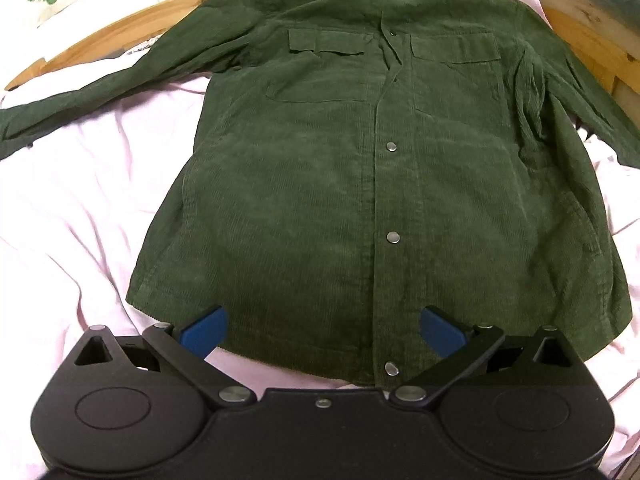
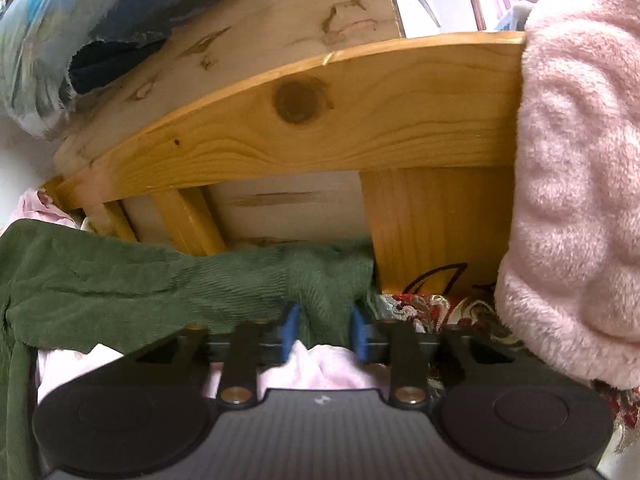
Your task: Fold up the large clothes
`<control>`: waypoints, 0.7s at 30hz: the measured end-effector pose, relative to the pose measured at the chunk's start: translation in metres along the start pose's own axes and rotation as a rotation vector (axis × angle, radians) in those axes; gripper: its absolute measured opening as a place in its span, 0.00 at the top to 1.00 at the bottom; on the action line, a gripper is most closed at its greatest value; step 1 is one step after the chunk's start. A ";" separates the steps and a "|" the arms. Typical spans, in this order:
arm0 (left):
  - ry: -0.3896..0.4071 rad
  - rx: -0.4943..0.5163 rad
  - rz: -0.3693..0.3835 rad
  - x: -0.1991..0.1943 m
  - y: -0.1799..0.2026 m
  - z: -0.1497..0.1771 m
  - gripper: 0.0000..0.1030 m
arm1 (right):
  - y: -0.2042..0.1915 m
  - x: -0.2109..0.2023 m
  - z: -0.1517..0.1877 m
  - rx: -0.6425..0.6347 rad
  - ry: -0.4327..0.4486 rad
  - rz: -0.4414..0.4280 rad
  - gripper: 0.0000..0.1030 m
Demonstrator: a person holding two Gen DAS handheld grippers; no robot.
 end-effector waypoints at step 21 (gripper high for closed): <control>0.057 -0.135 0.137 -0.011 -0.039 -0.002 0.01 | -0.191 -0.161 -0.054 -0.519 0.487 -0.399 0.93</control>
Point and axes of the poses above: each gripper's, at about its wrist camera, not at the fingertips, and x roughly the way its jaws point, y to its right, z to its underside, the point moved 5 cm from there along x, roughly the way its jaws point
